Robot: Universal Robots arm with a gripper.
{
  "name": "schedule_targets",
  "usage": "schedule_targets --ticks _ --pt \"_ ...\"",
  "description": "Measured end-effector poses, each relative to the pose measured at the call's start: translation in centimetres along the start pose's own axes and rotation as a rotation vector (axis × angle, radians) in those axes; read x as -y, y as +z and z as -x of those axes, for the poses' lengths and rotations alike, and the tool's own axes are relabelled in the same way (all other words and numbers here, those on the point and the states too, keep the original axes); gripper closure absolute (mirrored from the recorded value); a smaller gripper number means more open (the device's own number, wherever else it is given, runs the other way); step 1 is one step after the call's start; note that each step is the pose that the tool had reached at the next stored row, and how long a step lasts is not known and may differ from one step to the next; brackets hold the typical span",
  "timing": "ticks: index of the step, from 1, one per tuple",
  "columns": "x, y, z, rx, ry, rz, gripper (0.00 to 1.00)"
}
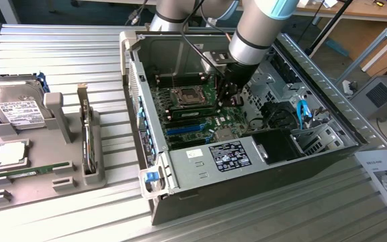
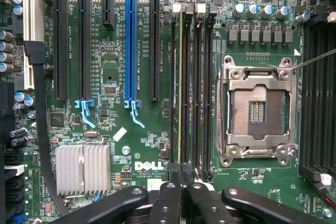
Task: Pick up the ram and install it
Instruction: 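Press down the ram until it locks into place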
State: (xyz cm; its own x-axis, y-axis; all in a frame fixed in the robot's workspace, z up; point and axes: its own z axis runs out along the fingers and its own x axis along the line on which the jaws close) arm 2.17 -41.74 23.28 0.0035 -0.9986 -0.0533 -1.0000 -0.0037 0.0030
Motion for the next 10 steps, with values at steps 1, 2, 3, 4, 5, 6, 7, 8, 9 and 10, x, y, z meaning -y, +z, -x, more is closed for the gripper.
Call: schedule_targets --ticks 1,2,3,4,5,6,7,8,9,10 --pt "-0.01 -0.18 0.0 -0.0012 0.000 0.0003 0.89" --pt "-0.01 -0.34 0.0 -0.0012 0.000 0.0003 0.89" --pt "-0.01 -0.49 0.0 -0.0011 0.000 0.0003 0.89" --pt "-0.01 -0.72 0.0 -0.0012 0.000 0.0003 0.89" --pt "-0.01 -0.91 0.0 -0.0012 0.000 0.0004 0.89" --pt "-0.01 -1.13 0.0 -0.0013 0.000 0.0004 0.89" --pt "-0.01 -1.32 0.1 -0.0014 0.000 0.0004 0.89" --pt "-0.01 -1.55 0.1 -0.0013 0.000 0.0004 0.89" --pt "-0.01 -1.78 0.1 -0.0012 0.000 0.0004 0.89" --pt "-0.01 -1.99 0.1 -0.0012 0.000 0.0004 0.89"
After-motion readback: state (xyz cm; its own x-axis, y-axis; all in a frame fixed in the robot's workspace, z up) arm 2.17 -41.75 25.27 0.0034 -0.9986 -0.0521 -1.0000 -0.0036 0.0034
